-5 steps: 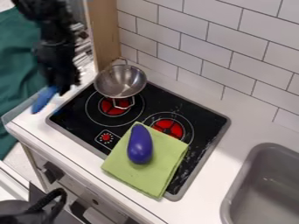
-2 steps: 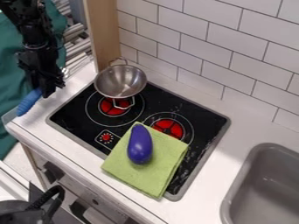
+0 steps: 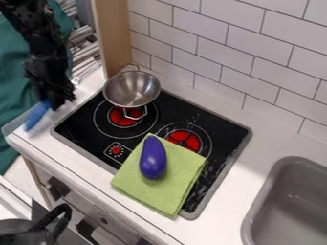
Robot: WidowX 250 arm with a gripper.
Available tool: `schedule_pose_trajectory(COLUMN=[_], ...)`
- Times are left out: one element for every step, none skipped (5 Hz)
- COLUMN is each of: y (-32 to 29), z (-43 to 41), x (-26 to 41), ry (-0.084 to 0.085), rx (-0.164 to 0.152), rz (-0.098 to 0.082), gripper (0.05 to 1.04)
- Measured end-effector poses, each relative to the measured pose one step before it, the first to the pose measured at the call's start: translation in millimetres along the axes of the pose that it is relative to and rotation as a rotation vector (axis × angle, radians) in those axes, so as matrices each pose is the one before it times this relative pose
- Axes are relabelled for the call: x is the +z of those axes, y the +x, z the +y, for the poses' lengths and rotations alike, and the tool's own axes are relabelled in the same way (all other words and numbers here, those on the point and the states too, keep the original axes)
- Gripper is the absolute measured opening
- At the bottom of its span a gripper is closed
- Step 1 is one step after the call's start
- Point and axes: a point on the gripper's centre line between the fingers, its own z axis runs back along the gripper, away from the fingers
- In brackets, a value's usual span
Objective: Take the blue fork and put it to the left of the left burner
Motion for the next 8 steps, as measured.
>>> schedule_pose_trajectory(y=[0.56, 0.45, 11.92, 3.92, 4.20, -1.85, -12.10, -12.48], z=[-6.18, -9.40, -7.98, -7.43, -3.81, -2.79, -0.26, -2.80], x=[-1.57, 5.84, 2.38, 1.24, 1.30, -0.16, 1.48, 19.45], ry=[-0.0016, 0.0218, 0.0108, 0.0085, -0.0237, -0.0260, -0.0408, -0.0086], rx=[-0.0261, -0.0111, -0.0437, -0.0145, 0.0409, 0.0382, 0.0590, 0.0275], rz=[-0.0062, 0.0243, -0.0006, 0.0062, 0.0046, 0.0025, 0.0042, -0.0436], gripper=[0.296, 0.296, 0.296, 0.368, 0.649, 0.919, 1.009, 1.003])
